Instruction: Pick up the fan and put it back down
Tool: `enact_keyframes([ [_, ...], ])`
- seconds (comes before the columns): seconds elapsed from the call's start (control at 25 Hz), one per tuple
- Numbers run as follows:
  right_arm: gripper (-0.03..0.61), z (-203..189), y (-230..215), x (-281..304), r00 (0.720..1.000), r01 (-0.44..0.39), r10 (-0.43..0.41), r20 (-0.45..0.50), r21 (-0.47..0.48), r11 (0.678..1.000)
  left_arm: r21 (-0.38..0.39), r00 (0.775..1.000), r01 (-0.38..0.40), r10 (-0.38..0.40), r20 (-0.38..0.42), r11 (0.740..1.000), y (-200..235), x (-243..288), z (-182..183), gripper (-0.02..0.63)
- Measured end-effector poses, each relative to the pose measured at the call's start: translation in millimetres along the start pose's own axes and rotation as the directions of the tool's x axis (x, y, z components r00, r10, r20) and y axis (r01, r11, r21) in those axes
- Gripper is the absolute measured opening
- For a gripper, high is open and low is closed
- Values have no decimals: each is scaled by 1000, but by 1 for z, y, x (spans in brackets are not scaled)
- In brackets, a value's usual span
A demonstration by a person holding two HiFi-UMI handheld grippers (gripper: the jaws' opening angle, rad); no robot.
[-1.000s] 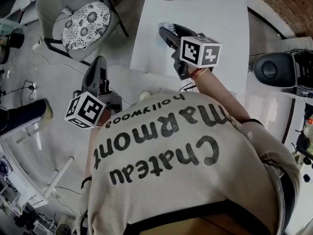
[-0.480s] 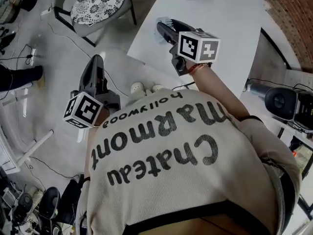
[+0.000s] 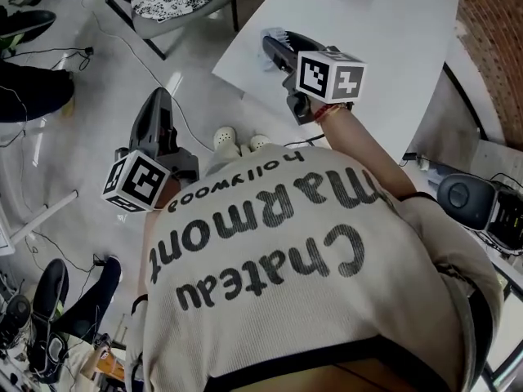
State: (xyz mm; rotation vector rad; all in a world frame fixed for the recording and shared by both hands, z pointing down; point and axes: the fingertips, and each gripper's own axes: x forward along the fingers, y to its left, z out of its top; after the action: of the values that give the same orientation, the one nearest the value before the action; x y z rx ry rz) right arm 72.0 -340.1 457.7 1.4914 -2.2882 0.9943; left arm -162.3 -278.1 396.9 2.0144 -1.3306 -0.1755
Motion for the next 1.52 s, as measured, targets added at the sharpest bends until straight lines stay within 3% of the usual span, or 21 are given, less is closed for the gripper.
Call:
enact_keyframes([
  [1.04,207,-20,4,-4,996,-82,74,-55,-159,984,3,993,-77,77,86,997,-20,-34,-23,2],
  [1.52,207,-34,23,-2,996,-74,58,-63,-294,953,-6,992,-83,83,95,997,-10,-51,-31,2],
])
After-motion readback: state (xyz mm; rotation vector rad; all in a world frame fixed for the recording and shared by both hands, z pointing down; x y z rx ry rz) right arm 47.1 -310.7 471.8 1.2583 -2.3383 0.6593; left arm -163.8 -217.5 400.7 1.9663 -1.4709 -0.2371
